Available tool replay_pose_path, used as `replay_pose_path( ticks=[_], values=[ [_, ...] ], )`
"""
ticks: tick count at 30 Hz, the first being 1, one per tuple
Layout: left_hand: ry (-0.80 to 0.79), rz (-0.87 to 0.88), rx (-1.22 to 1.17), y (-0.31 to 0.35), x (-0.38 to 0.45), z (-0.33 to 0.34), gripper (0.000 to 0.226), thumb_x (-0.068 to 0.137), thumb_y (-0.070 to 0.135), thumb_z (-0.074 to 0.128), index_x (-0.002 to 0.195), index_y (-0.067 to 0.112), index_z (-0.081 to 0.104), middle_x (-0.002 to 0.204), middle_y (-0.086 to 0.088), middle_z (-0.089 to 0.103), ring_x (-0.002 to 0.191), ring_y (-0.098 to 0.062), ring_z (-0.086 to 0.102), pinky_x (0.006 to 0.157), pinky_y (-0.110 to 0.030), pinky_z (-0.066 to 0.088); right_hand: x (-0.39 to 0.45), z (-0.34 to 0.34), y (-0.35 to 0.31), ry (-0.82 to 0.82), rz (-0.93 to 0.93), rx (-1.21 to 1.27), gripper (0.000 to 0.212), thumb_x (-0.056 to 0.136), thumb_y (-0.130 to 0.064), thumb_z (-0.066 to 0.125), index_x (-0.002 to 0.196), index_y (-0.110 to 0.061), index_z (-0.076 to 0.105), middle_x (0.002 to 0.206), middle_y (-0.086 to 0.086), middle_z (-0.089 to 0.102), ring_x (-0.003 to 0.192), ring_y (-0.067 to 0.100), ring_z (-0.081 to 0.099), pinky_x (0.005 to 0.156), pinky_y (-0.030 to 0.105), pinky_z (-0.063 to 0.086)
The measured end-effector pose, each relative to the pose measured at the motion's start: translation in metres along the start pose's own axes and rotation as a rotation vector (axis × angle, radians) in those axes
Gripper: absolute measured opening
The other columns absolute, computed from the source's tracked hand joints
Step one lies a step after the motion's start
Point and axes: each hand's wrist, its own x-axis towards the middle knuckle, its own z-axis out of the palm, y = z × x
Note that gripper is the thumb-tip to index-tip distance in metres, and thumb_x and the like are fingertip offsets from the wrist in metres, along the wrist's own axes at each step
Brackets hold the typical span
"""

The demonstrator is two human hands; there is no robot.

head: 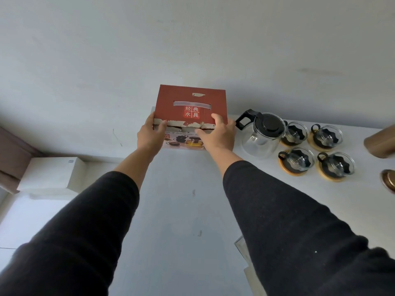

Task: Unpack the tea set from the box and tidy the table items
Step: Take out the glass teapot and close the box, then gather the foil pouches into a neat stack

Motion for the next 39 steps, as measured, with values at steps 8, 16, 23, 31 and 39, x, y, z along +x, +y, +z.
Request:
replay_pose_path(
  ticks=[8, 16, 23, 31, 39],
  values=[
    [0.089, -0.101, 0.006, 0.003, -0.042, 0.002, 0.059, 0.102, 0.043, 0.026, 0.153, 0.014, 0.015, 0.156, -0.009, 0.026, 0.144, -0.027, 0.025, 0.115, -0.042, 0.025, -0.032, -0.029, -0.001, 0.065, 0.010, -0.032, 0.077, 0.080, -0.043, 0.069, 0.144, -0.025, 0.029, 0.149, 0.012, 0.023, 0.136, 0.030, 0.028, 0.108, 0.044, 0.037],
    [-0.061, -0.035, 0.027, 0.008, -0.120, 0.011, 0.054, 0.102, 0.041, 0.029, 0.149, 0.014, 0.026, 0.153, -0.012, 0.032, 0.139, -0.030, 0.033, 0.111, -0.043, 0.031, -0.114, -0.069, 0.027, 0.098, 0.102, -0.039, 0.065, 0.086, -0.040, 0.061, 0.142, -0.021, 0.033, 0.146, 0.012, 0.028, 0.131, 0.031, 0.034, 0.103, 0.044, 0.038],
    [-0.326, -0.030, 0.166, 0.009, -0.198, 0.048, 0.057, 0.101, 0.044, 0.027, 0.149, 0.012, 0.027, 0.151, -0.015, 0.033, 0.138, -0.034, 0.033, 0.110, -0.046, 0.032, -0.179, -0.114, 0.084, 0.109, 0.225, -0.062, 0.060, 0.087, -0.036, 0.059, 0.140, -0.019, 0.036, 0.145, 0.012, 0.030, 0.131, 0.032, 0.035, 0.102, 0.043, 0.036],
    [-0.503, -0.077, 0.289, 0.016, -0.274, 0.106, 0.064, 0.098, 0.051, 0.031, 0.149, 0.013, 0.026, 0.152, -0.015, 0.032, 0.137, -0.035, 0.034, 0.109, -0.044, 0.031, -0.209, -0.161, 0.163, 0.002, 0.319, -0.069, 0.062, 0.088, -0.039, 0.057, 0.141, -0.017, 0.034, 0.141, 0.013, 0.031, 0.129, 0.033, 0.036, 0.103, 0.046, 0.038],
    [-0.332, -0.272, 0.308, 0.000, -0.324, 0.165, 0.078, 0.091, 0.059, 0.042, 0.151, 0.017, 0.017, 0.150, -0.019, 0.026, 0.135, -0.040, 0.034, 0.109, -0.051, 0.035, -0.219, -0.197, 0.262, -0.129, 0.463, -0.074, 0.063, 0.087, -0.040, 0.058, 0.141, -0.019, 0.033, 0.141, 0.013, 0.028, 0.129, 0.034, 0.034, 0.103, 0.050, 0.039]
  ],
)
